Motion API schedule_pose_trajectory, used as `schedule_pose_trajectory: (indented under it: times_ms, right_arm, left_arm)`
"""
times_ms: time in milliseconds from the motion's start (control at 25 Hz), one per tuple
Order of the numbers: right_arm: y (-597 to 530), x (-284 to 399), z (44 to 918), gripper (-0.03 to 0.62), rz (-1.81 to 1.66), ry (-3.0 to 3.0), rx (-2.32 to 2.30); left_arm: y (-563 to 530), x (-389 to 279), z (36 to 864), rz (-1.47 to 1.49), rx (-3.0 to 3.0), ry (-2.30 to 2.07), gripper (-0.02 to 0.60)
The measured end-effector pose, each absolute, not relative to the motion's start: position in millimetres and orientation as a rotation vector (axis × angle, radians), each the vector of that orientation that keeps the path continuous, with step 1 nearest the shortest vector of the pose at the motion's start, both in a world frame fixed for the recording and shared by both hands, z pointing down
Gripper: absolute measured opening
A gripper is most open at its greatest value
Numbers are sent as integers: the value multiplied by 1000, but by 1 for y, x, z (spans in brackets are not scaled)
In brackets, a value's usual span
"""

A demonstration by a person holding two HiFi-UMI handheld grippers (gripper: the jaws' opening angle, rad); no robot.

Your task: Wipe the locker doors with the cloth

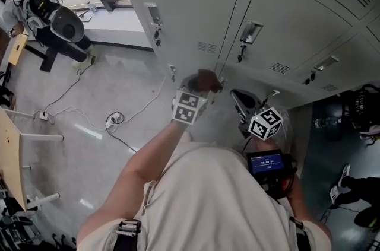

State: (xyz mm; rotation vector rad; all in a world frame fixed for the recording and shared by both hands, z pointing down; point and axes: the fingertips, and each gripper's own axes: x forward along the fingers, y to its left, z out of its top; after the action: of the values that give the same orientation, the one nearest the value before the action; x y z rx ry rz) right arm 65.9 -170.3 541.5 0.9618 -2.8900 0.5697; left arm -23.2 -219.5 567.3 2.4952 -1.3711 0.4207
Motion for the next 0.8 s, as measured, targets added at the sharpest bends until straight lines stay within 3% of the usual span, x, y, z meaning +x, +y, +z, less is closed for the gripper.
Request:
schedule_pose_trajectory:
  times_ms: [480, 800]
  right_arm:
    - [-175, 81, 530, 18, 494, -2849, 1086]
    - [-184, 65, 534, 18, 511, -2826, 1100]
  left_arm:
    - [-289, 10, 586, 574, 2609, -1382, 72]
    - [-306, -110, 602, 497, 2398, -1634, 72]
